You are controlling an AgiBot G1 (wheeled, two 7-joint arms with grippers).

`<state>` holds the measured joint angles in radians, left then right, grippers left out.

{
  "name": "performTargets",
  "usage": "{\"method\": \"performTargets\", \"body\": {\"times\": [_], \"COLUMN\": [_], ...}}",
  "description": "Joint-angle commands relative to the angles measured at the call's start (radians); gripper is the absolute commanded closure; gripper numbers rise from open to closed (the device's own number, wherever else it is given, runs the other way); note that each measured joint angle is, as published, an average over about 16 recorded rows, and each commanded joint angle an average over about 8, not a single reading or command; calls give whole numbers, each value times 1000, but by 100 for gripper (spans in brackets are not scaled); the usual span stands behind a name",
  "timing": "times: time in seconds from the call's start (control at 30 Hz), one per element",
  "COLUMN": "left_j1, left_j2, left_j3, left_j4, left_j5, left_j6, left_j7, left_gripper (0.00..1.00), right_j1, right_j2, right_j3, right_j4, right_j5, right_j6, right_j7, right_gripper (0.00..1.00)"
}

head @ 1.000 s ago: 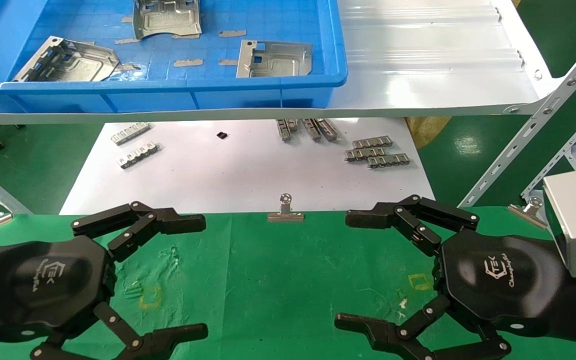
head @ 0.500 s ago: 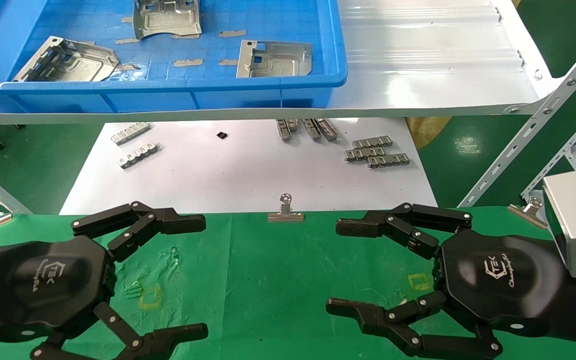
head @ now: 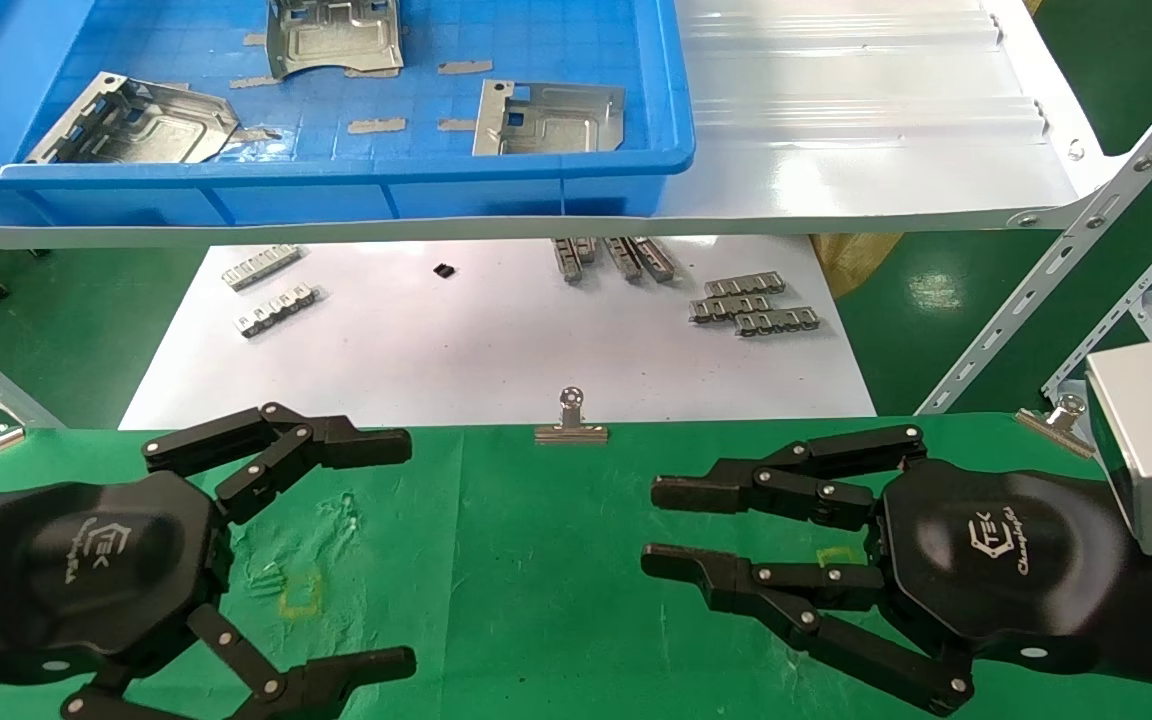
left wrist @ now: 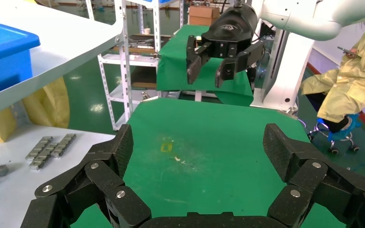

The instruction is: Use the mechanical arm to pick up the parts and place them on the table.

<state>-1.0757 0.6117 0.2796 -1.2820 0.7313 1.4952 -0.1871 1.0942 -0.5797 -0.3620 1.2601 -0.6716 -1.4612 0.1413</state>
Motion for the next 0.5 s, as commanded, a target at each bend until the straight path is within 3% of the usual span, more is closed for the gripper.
{"method": "performTargets", "body": {"times": [0.03, 0.37, 0.5], "left_j1": [0, -8, -78], "left_j2": [0, 1, 15], "left_j3": [0, -1, 3], "left_j4": [0, -2, 0], "left_j5": [0, 3, 27], "left_j6": [0, -3, -21], "left_j7": [0, 0, -18], "left_gripper": [0, 0, 0], "right_j1": [0, 0, 0], "right_j2": [0, 0, 0], "right_j3": [0, 0, 0], "right_j4": [0, 0, 0], "right_j5": [0, 0, 0], "right_j6": [0, 0, 0], "right_j7": [0, 0, 0], "right_gripper": [100, 100, 100]}}
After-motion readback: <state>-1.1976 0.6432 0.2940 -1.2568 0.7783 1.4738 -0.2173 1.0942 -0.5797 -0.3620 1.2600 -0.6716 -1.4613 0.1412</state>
